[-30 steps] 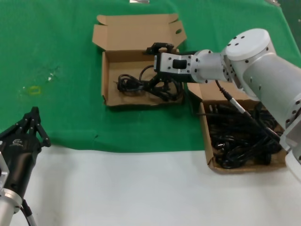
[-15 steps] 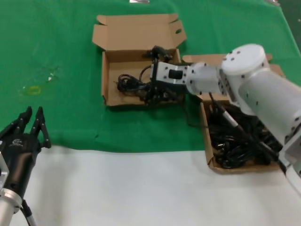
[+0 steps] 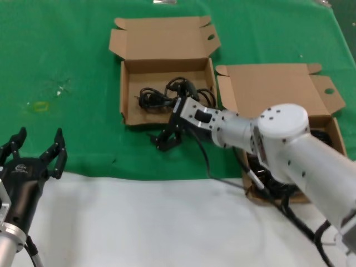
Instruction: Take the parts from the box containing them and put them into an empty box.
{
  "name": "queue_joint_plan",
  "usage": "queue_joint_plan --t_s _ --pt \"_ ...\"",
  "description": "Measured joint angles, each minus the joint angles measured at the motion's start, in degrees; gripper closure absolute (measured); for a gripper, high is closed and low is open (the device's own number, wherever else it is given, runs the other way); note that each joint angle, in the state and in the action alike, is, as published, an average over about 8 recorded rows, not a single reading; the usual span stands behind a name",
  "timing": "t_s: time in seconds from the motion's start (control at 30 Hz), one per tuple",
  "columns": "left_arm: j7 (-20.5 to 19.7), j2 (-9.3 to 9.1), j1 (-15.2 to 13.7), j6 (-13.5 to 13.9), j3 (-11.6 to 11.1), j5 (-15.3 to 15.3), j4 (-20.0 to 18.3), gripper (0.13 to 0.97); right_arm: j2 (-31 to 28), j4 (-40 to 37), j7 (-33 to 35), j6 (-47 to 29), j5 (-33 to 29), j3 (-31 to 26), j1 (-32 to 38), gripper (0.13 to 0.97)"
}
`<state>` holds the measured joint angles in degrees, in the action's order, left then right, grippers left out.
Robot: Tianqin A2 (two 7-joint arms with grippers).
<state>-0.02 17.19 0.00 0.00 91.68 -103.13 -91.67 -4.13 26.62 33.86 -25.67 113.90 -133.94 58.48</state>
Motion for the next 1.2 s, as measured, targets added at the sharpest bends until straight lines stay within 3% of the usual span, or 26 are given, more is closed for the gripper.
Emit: queue_joint_plan --t_s 0.1,0.23,0.5,0.8,1.2 --pt "0.00 0.00 0.00 0.00 0.00 0.00 0.00 0.646 -0.70 3.46 -1.80 1.37 -0.57 2.25 -3.11 0.150" --pt "0.00 0.00 0.00 0.00 0.00 0.00 0.00 0.646 -1.62 8.09 -4.21 3.19 -1.34 5.26 -7.27 0.136" --pt "0.00 0.00 0.00 0.00 0.00 0.00 0.00 0.420 -3.46 17.21 -8.94 6.78 -2.85 11.18 -15.47 0.129" --pt "0.01 0.00 0.00 0.00 0.00 0.00 0.00 0.252 -5.52 27.48 -14.30 10.83 -4.55 17.86 -24.71 0.129" --pt "0.03 0.00 0.00 0.00 0.00 0.00 0.00 0.156 -8.28 41.27 -21.49 16.28 -6.83 26.81 -37.10 0.129"
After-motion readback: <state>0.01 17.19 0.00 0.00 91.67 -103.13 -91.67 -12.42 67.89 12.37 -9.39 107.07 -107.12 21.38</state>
